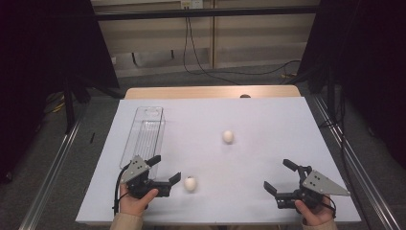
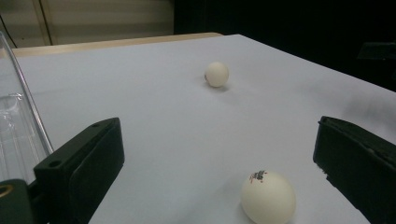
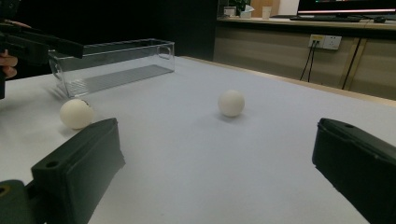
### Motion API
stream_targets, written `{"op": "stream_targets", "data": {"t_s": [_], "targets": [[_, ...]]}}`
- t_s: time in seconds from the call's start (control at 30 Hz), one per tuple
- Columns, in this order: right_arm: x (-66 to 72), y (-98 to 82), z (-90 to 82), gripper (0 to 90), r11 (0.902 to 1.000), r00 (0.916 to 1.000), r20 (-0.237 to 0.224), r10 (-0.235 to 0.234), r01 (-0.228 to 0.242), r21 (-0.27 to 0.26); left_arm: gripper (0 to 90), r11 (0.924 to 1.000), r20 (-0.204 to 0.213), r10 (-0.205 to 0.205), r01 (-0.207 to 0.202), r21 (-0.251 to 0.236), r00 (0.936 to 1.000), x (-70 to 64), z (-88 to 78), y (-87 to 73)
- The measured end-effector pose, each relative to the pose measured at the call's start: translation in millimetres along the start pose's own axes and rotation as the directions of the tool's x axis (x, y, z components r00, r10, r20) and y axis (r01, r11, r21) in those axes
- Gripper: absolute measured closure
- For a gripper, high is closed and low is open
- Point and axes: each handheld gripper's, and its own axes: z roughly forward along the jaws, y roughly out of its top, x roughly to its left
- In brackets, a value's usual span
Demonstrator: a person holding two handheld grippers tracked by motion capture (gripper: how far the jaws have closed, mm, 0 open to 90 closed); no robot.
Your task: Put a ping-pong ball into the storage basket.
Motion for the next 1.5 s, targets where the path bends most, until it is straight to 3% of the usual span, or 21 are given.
{"op": "stream_targets", "data": {"t_s": [1.5], "targets": [[-0.2, -0.3, 0.2, 0.9, 1.0000, 1.0000, -0.002, -0.001, 0.001, 0.002, 1.9, 0.9986, 0.033, -0.001, -0.001, 0.053, 0.9995, -8.0, 13.5, -1.1]]}}
